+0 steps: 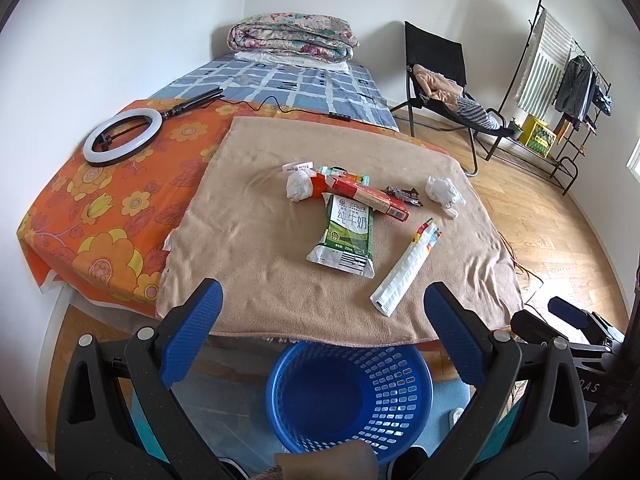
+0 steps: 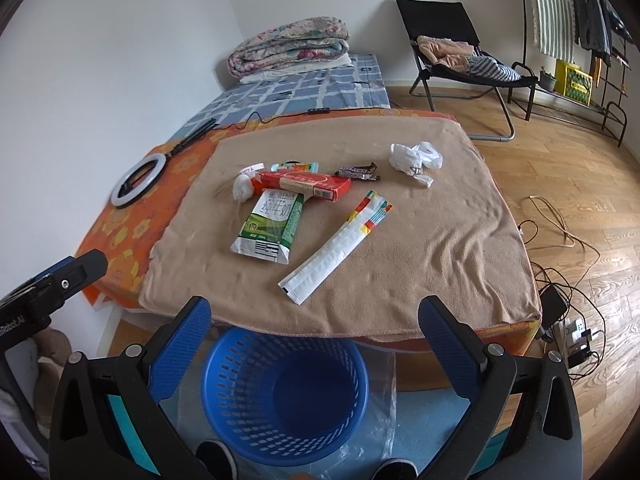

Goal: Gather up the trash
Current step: 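Grasp the white plastic bag with the left tool while the right tool grasps the printed paper strip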

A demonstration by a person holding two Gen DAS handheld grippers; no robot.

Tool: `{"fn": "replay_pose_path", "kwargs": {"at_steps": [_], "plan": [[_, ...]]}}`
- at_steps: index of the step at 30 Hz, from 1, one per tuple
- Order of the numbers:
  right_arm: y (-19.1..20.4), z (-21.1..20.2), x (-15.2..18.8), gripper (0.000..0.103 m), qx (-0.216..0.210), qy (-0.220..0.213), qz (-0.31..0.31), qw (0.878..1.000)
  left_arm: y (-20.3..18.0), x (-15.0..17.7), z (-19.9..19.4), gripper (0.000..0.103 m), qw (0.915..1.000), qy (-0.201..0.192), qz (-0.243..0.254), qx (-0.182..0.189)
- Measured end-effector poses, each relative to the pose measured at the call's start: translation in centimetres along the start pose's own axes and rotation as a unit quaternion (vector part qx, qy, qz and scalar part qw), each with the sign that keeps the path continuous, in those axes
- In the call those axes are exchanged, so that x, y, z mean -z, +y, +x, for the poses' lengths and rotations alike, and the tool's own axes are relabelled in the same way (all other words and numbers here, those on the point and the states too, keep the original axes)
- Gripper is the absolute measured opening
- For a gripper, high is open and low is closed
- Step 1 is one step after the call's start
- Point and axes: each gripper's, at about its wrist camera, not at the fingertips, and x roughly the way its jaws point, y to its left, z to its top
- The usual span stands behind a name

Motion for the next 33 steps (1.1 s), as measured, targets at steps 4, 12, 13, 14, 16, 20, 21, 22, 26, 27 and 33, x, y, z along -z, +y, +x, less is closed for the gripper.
{"fn": "replay_pose_path", "kwargs": {"at_steps": [4,12,13,14,16,20,21,22,26,27,33], "plan": [[-0.4,1.1,0.0,0.103,0.012,-0.001,0.003,1.000,1.0,-0.7,1.7,0.102,0.9999,0.013,-0.010,-0.002],[-1.3,4.5,-0.9,0.103,0.029,0.017,0.014,0.999,3.3,-3.9,7.0,0.098,0.9993,0.036,-0.007,0.003],[-1.4,5.1,-1.1,0.103,0.031,0.021,0.019,0.999,3.5,-4.3,7.8,0.097,0.9992,0.039,-0.007,0.007],[-1.5,5.5,-1.3,0.103,0.027,0.022,0.024,0.999,3.6,-4.7,8.5,0.096,0.9990,0.042,-0.008,0.010],[-1.6,6.7,-1.7,0.103,0.027,0.025,0.027,0.999,4.2,-5.6,10.3,0.092,0.9986,0.049,-0.006,0.018],[-1.7,9.4,-2.2,0.103,0.037,0.036,0.023,0.998,5.0,-7.0,14.0,0.083,0.9972,0.070,-0.010,0.026],[-2.0,10.0,-2.3,0.103,0.033,0.040,0.029,0.998,5.4,-7.3,15.0,0.082,0.9967,0.076,-0.015,0.024],[-2.3,10.8,-2.4,0.103,0.028,0.046,0.038,0.998,6.0,-7.8,16.2,0.079,0.9962,0.081,-0.019,0.026],[-3.6,14.0,-2.8,0.095,0.016,0.072,0.075,0.994,7.0,-8.8,19.8,0.077,0.9938,0.101,-0.033,0.032],[-3.9,14.8,-2.9,0.090,0.017,0.079,0.081,0.993,7.2,-9.1,20.7,0.076,0.9929,0.107,-0.037,0.036],[-3.9,18.8,-3.4,0.084,0.023,0.106,0.087,0.990,7.2,-10.3,25.6,0.066,0.9878,0.134,-0.057,0.055]]}}
